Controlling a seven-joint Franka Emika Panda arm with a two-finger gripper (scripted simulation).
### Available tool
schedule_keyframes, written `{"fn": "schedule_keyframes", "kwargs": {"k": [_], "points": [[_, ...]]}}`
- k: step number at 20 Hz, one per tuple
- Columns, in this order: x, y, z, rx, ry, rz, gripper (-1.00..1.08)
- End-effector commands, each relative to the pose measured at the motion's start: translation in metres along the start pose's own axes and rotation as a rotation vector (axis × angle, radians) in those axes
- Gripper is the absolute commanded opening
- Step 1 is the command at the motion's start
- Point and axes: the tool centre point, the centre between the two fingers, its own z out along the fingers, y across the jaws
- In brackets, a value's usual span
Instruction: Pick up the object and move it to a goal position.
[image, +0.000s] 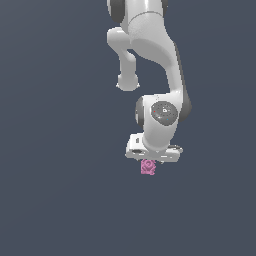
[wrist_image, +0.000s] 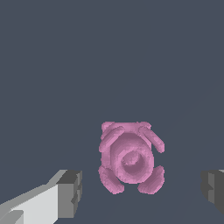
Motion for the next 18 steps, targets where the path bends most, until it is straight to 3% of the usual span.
{"fn": "schedule_keyframes", "kwargs": {"k": [1, 18], "points": [[0.001, -0.002, 0.001, 0.0, 0.001, 0.003, 1.0], [0.001, -0.002, 0.052, 0.0, 0.001, 0.004, 1.0]]}}
